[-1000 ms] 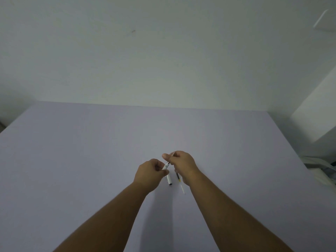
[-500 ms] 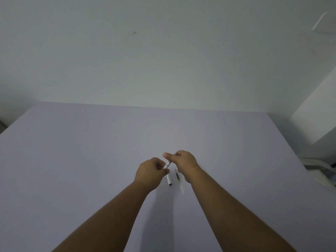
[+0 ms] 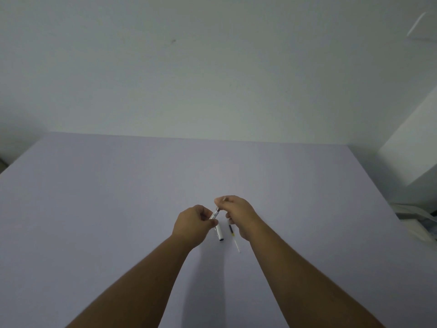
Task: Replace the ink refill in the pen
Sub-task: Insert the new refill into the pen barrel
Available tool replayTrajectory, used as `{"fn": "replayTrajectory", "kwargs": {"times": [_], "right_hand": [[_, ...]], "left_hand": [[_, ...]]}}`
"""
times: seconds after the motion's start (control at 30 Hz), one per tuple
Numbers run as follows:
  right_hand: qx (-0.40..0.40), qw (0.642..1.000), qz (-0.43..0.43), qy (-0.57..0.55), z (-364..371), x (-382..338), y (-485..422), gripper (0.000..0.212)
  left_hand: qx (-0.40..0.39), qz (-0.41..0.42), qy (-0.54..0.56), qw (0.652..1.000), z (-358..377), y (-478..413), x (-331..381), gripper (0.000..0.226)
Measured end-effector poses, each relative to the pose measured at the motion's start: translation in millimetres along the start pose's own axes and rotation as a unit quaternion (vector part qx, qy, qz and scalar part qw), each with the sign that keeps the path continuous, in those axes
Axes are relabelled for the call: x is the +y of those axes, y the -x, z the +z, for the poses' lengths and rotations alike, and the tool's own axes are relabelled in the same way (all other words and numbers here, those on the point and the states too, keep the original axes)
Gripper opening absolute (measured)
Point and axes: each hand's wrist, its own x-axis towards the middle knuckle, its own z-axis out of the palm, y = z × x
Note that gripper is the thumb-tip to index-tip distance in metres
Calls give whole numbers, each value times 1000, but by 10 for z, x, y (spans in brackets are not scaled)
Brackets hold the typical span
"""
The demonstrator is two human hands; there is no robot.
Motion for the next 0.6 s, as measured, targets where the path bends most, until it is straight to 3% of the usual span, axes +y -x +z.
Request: {"fn": "replayTrajectory", "kwargs": {"times": [0.07,0.2,0.37,0.5,0.6], "right_hand": [[4,1000,-12,-1,-3,31,-9,18],[33,997,11,73,19,62,-44,43],[0,1000,-5,-5,-28,30,-37,17],[29,998,19,51,-22,34,-42,39],[-18,999,-9,-35,-35,50,-25,14]], "left_hand": [[-3,-1,0,1000,2,-5,1,10],[-16,-4,-7,1000,28,7,-15,13],[-11,-4,-10,1000,6,-18,-15,10],[-16,1,-15,1000,19,-14,-4,11],[-9,-2,-11,1000,-6,-24,-10,10]]}}
